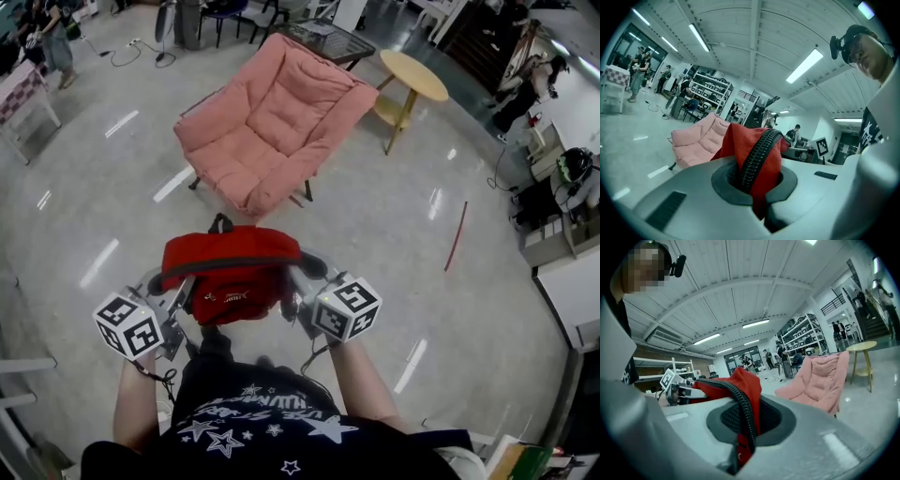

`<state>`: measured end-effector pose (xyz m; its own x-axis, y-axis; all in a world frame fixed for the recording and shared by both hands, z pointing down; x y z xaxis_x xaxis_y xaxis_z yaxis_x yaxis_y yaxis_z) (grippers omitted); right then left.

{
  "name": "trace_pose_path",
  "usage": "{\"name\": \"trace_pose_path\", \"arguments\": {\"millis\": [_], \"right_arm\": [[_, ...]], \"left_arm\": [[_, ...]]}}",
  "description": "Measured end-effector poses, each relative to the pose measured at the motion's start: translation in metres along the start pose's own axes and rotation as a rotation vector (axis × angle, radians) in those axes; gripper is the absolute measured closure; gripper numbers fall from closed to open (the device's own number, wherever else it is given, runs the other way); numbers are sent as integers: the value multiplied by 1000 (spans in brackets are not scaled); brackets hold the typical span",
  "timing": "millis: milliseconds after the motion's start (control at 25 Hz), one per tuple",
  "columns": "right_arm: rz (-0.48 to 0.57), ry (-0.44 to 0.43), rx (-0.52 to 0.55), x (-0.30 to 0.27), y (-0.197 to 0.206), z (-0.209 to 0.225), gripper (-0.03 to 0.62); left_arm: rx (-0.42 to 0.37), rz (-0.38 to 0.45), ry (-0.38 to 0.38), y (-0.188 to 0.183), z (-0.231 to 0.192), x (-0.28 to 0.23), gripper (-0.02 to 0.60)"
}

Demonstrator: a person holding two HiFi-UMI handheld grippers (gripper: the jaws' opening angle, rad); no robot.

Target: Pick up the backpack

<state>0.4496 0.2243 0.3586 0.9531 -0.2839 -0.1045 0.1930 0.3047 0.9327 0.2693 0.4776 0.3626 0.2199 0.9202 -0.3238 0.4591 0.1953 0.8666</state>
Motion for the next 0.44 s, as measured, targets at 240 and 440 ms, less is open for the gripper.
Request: {"name": "trace_pose_path", "arguments": {"millis": [240, 440], "right_arm": [[-9, -2, 3, 67, 19, -13, 569], [-8, -3, -24, 100, 37, -21, 569]], "left_arm": [[31, -10, -1, 43, 63, 17, 574], [64, -33, 4, 74, 93, 27, 574]]}}
Point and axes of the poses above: the fingertips, and each gripper's own axes: x backward along the fingers, z to its right, y out of its underside, the point moved 10 cm from there along x, backward along the fingers, and after that the axes turned 12 degrees about -y, right-handed, at the moved point
